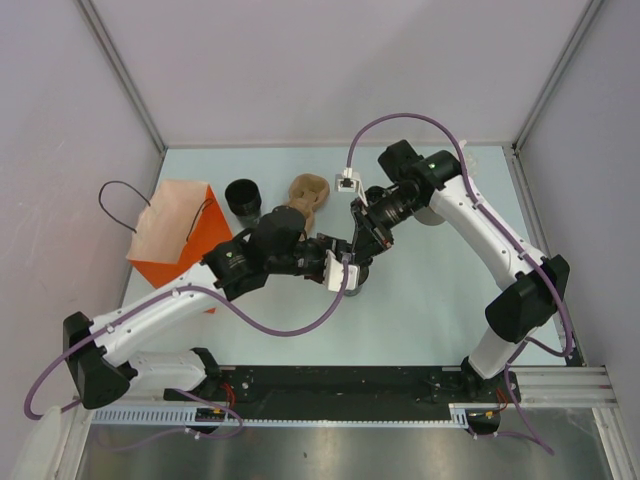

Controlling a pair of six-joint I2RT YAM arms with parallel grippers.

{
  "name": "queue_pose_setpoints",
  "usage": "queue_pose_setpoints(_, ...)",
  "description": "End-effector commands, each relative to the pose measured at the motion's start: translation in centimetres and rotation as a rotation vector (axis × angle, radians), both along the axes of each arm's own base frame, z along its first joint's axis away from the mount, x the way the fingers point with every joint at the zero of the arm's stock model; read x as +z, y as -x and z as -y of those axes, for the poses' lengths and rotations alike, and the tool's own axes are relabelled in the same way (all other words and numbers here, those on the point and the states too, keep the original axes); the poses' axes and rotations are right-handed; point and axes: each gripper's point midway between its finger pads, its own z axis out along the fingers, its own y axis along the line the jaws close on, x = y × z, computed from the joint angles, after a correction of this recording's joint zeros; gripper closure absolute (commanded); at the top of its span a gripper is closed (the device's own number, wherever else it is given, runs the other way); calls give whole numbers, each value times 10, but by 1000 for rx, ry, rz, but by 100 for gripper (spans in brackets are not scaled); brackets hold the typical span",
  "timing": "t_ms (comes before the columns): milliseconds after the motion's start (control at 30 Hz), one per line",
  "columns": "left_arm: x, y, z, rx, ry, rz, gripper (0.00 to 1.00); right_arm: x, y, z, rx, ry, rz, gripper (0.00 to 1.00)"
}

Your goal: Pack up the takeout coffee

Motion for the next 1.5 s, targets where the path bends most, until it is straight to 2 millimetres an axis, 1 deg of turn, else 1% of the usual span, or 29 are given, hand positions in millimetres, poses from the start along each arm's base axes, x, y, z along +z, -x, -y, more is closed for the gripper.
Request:
queue_pose_setpoints(0,10,3,8,-22,32,18,57,15,12,4,17,-11,-15,87)
queue_pose_setpoints(33,9,3,8,-25,28,14,60,16,11,3,17,-13,-11,87)
queue_pose_setpoints(67,8,3,8,-24,26,10,68,17,10,4,13,-13,-6,87)
queue_pose_setpoints(167,5,3,9,-14,23,-1,83,24,4,6,-7,-25,13,85)
queue_pose_setpoints(267,3,3,8,-6,24,-3,88,33,-4,12,-37,-43,36,84)
queue_pose_setpoints(333,3,4,7,-2,29,-11,89,36,-11,17,-65,-48,44,78)
queue_pose_setpoints(367,2,3,7,3,30,-13,90,40,-13,18,-73,-53,56,74)
queue_pose_setpoints(400,2,3,7,5,34,-14,90,41,-17,20,-83,-54,66,64)
queue_pose_setpoints(500,0,2,6,32,43,-29,91,52,-31,31,-137,-45,132,45)
queue_pose_setpoints(533,1,2,6,42,53,-43,91,54,-36,37,-159,-28,161,42)
queue_pose_setpoints(600,3,0,6,62,70,-47,91,66,-46,48,-208,-27,238,35)
queue_pose_setpoints(667,6,-3,6,93,105,-72,93,71,-59,61,-265,0,328,30)
queue_pose_setpoints(700,7,-5,5,121,125,-109,93,74,-56,66,-284,10,374,26)
queue_pose_setpoints(733,12,-8,7,132,154,-123,94,75,-70,72,-330,41,469,25)
queue_pose_setpoints(767,16,-11,7,149,177,-147,96,78,-73,76,-357,48,516,24)
queue_pose_setpoints(800,19,-18,4,197,215,-212,96,74,-62,83,-371,56,560,17)
queue_pose_setpoints(833,23,-22,6,209,250,-245,97,80,-80,89,-436,72,682,14)
queue_pose_setpoints(867,30,-26,6,222,282,-284,97,81,-81,93,-454,78,745,10)
queue_pose_setpoints(900,34,-37,0,278,325,-365,97,79,-76,93,-444,74,800,5)
queue_pose_setpoints(933,34,-44,-1,296,346,-409,97,79,-74,99,-467,63,887,2)
queue_pose_setpoints(967,41,-44,1,277,369,-462,97,79,-70,99,-469,53,930,1)
queue_pose_setpoints(1000,42,-52,-5,318,400,-554,97,80,-67,98,-460,49,984,0)
queue_pose_setpoints(1033,47,-56,-5,313,431,-592,98,82,-61,99,-461,24,1030,0)
queue_pose_setpoints(1067,46,-57,-4,302,441,-648,98,85,-59,98,-462,16,1051,0)
queue_pose_setpoints(1133,46,-68,-5,348,484,-765,98,89,-56,93,-454,-1,1075,0)
queue_pose_setpoints(1233,49,-77,-8,393,515,-892,98,87,-48,81,-385,-26,1088,0)
queue_pose_setpoints(1267,45,-80,-8,389,509,-936,98,85,-45,77,-356,-31,1090,0)
queue_pose_setpoints(1333,49,-79,-9,381,536,-1005,98,82,-39,67,-303,-48,1099,0)
queue_pose_setpoints(1467,53,-74,-14,372,586,-1183,98,74,-38,51,-234,-49,1113,5)
